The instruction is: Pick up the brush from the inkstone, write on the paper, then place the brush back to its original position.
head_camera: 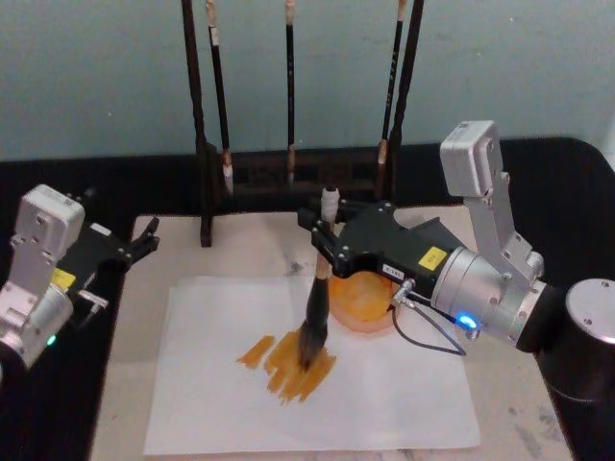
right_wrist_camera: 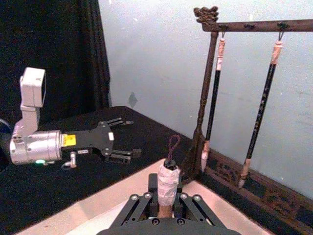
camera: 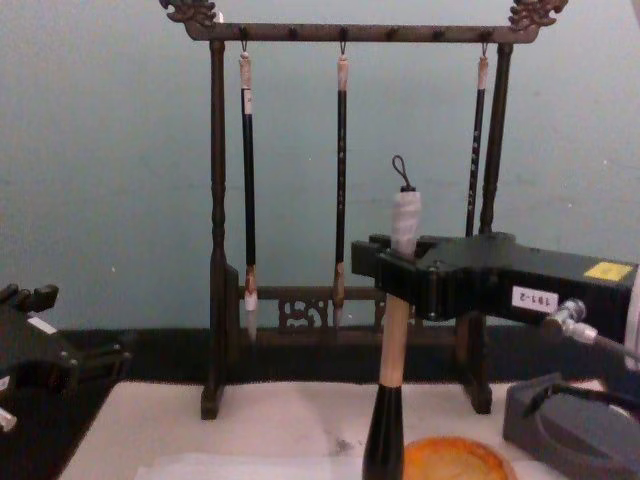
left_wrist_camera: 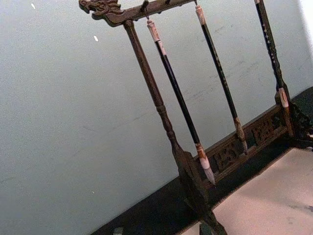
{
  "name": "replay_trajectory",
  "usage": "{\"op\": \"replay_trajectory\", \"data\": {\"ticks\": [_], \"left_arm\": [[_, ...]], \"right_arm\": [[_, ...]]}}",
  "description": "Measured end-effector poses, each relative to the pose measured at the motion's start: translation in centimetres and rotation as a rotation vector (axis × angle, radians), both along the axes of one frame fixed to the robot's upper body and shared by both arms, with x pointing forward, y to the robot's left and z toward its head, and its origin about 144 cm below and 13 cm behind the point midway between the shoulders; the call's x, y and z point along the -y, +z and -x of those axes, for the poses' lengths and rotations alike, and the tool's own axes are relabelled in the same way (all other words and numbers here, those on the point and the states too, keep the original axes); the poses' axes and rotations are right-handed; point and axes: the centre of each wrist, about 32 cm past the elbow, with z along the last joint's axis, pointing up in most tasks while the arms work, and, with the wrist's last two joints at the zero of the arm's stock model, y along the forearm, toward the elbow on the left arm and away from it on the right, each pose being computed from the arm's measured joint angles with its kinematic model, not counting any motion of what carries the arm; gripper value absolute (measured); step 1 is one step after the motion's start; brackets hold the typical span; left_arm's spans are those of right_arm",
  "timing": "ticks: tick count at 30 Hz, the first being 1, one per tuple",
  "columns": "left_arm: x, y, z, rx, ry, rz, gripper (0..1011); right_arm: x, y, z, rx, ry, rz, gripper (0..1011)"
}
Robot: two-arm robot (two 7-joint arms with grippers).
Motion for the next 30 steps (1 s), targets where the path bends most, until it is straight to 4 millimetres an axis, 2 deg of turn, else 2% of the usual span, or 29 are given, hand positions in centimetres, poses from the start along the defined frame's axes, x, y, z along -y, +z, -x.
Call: {"op": "replay_trajectory", "data": {"ticks": [18, 30], "left_arm": [[0.0, 0.0, 0.0, 0.000, 0.000, 0.000, 1010], [0.0, 0.0, 0.0, 0.000, 0.000, 0.000, 1010]], "right_arm": [[0.0, 0.5, 0.1, 0.009, 0.008, -0.003, 155], [0.6, 2.4, -0.6, 0.065, -0.030, -0.038, 155]]}}
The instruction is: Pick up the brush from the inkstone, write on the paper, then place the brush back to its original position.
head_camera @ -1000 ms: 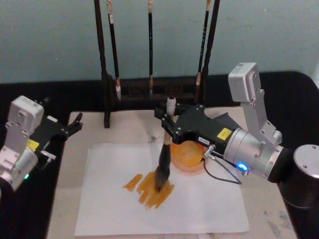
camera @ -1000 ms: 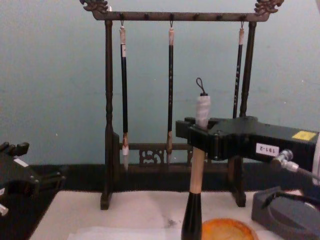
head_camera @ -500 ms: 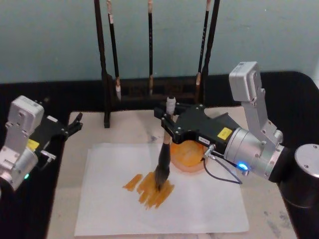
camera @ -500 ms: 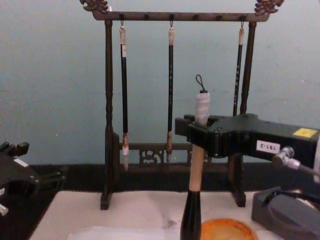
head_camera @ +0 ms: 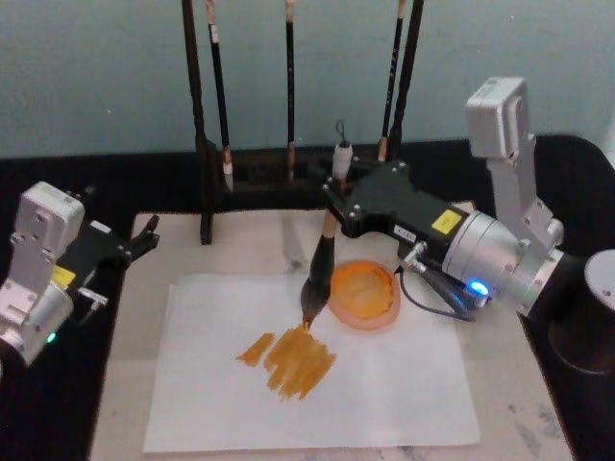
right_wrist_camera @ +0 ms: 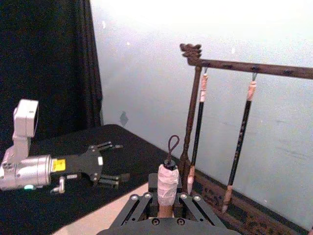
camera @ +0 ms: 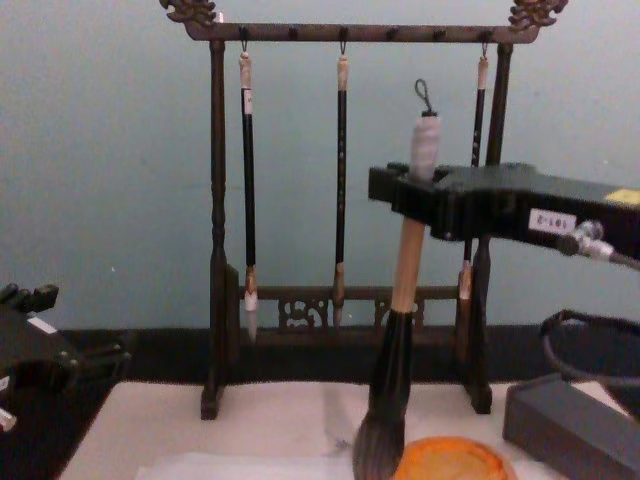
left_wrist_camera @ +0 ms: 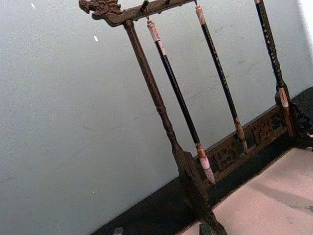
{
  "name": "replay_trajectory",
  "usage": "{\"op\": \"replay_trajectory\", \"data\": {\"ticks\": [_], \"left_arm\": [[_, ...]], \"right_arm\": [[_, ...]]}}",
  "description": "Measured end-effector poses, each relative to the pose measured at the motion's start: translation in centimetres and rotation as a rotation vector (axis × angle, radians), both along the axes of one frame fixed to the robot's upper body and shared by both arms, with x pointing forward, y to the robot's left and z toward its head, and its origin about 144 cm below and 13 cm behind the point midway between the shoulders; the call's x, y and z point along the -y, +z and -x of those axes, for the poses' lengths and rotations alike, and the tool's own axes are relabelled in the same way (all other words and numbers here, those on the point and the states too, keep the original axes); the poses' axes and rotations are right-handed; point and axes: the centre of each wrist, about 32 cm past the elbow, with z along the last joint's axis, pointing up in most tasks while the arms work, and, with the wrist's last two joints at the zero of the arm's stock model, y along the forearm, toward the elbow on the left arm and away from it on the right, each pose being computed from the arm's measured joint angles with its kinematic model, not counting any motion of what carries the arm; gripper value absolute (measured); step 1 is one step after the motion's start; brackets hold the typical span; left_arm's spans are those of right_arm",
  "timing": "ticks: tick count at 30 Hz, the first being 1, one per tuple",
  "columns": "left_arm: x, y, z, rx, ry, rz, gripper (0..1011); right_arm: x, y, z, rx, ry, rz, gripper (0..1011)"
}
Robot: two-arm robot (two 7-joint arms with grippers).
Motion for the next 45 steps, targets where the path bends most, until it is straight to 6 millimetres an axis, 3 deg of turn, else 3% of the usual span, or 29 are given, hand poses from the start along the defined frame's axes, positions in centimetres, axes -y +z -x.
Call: {"op": "replay_trajectory", "data": {"ticks": [28, 45], "left_arm": [[0.0, 0.0, 0.0, 0.000, 0.000, 0.000, 1009], [0.0, 0.0, 0.0, 0.000, 0.000, 0.000, 1010]], "right_arm": [[0.6, 0.4, -0.2, -0.015, -0.016, -0.037, 155], [6.0, 0.0, -2.4, -0.328, -0.165, -0.386, 155]]}}
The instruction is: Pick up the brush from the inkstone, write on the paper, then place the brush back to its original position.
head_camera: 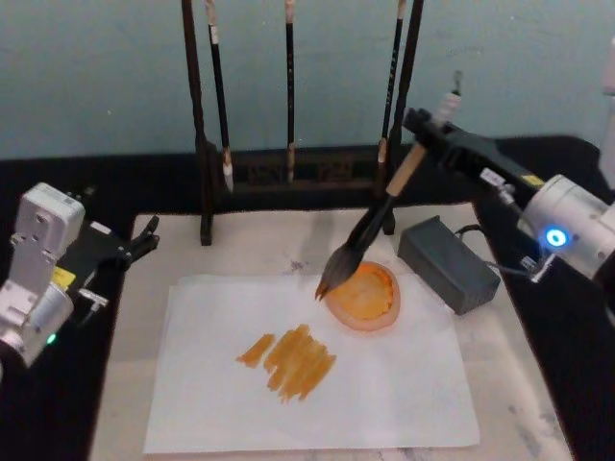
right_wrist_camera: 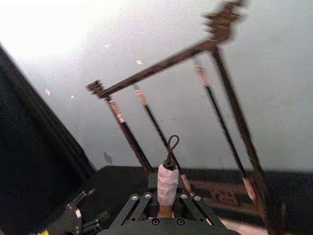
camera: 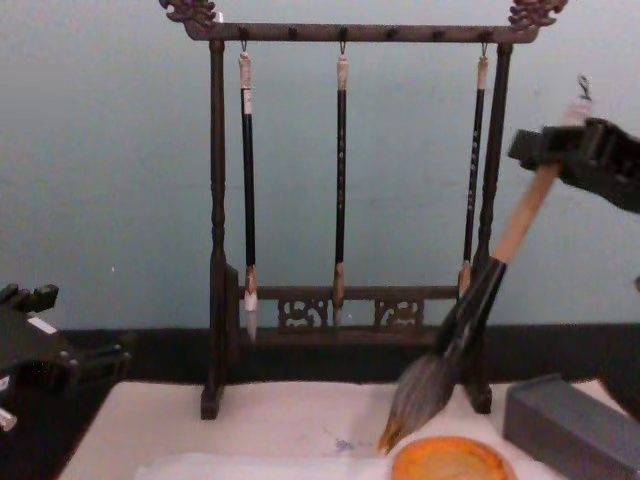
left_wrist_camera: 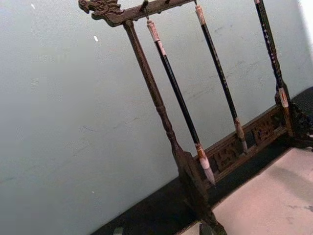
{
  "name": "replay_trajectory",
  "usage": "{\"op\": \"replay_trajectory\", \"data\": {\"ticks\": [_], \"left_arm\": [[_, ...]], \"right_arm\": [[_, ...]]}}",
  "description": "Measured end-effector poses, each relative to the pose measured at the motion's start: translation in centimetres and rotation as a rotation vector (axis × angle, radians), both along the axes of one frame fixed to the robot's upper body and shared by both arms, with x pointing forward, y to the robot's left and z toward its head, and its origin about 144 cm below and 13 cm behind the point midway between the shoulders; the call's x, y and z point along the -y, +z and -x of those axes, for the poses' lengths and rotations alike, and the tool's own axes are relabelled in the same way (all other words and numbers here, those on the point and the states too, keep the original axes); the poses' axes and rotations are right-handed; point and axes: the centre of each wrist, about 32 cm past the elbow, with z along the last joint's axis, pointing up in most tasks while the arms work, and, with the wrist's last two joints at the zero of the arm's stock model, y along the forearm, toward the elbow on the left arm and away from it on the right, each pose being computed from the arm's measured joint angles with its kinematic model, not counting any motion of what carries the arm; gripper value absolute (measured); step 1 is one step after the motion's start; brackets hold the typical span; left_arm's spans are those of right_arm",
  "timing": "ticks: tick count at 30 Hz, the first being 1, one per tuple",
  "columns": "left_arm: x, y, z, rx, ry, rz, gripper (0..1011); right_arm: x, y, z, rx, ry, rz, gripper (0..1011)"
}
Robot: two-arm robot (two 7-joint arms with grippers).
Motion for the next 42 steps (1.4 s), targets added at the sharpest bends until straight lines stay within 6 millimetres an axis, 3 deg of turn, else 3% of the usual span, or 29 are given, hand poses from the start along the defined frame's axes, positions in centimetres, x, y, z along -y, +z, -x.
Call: {"op": "replay_trajectory", "data": {"ticks": [10, 16, 42], "left_arm": [[0.0, 0.0, 0.0, 0.000, 0.000, 0.000, 1010], [0.0, 0.0, 0.0, 0.000, 0.000, 0.000, 1010], [0.0, 0.0, 0.0, 0.000, 0.000, 0.000, 1010]], "right_arm": [[3.4, -1.8, -1.2, -0.264, -0.049, -0.229, 155], [4.4, -2.8, -1.4, -0.331, -0.093, -0.285, 155], [5.2, -7.1, -3.0, -0.449, -0.207, -0.326, 155]]}}
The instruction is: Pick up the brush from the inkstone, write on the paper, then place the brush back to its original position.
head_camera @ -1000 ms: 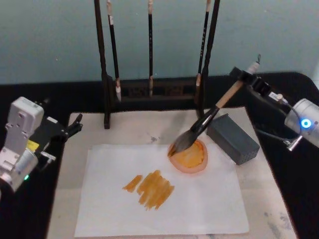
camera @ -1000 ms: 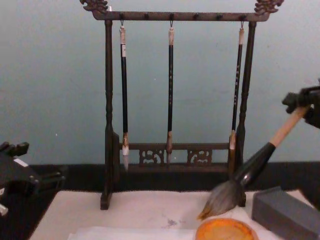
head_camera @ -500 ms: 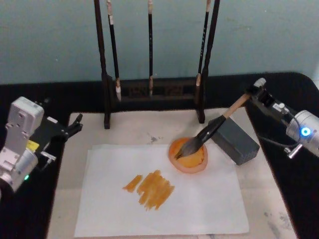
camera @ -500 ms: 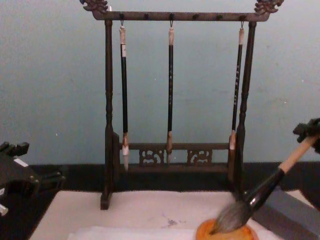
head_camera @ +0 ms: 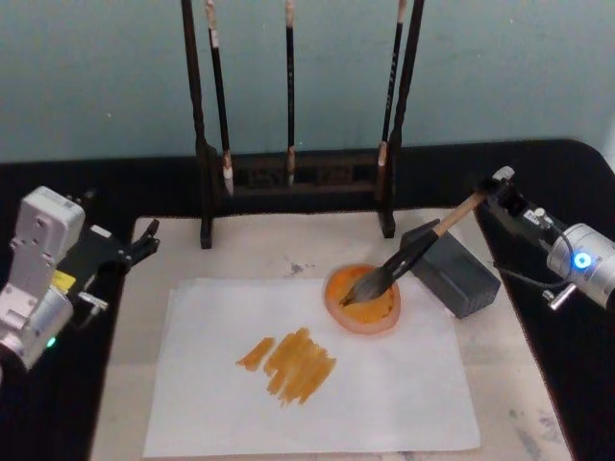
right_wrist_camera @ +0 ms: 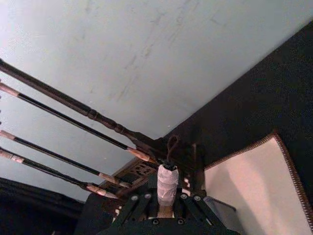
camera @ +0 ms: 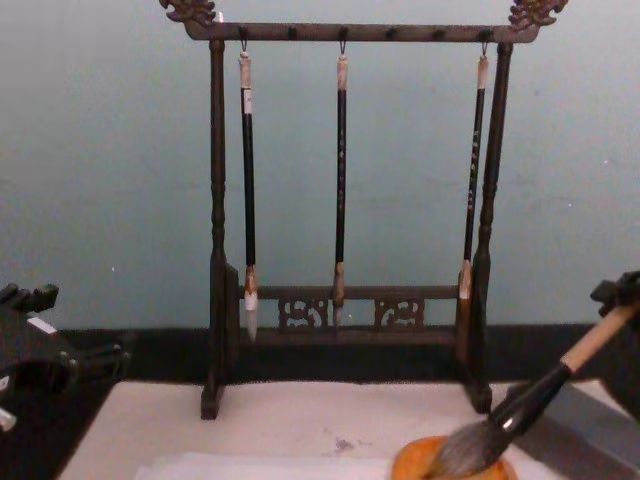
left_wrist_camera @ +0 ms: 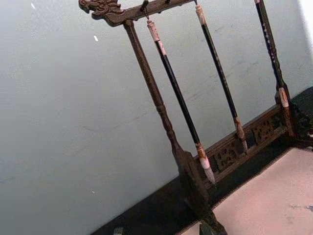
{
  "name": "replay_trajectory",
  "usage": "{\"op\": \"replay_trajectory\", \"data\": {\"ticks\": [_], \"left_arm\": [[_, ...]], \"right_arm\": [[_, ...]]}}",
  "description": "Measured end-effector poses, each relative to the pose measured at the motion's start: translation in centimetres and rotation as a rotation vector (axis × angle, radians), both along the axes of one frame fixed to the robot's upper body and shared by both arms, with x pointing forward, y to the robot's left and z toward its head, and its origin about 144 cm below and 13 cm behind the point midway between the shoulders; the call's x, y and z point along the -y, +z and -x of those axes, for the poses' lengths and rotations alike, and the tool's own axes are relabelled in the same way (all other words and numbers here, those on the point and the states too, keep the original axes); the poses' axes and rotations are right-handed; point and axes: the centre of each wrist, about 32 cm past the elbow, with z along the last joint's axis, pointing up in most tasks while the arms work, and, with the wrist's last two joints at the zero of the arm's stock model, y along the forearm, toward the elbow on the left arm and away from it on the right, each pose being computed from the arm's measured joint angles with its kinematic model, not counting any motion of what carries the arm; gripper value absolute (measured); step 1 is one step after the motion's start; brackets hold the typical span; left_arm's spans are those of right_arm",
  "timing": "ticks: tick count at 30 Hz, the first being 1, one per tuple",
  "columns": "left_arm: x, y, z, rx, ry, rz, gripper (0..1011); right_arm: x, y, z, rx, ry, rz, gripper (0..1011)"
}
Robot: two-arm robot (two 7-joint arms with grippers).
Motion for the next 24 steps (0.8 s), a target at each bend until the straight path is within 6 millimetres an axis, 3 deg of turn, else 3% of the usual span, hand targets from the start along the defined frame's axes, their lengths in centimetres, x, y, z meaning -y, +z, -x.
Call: {"op": "replay_trajectory", "data": {"ticks": [24], "left_arm": [[0.0, 0.0, 0.0, 0.000, 0.000, 0.000, 1009]], "right_arm": [[0.0, -1.1, -1.4, -0.052, -0.021, -0.023, 155]]}}
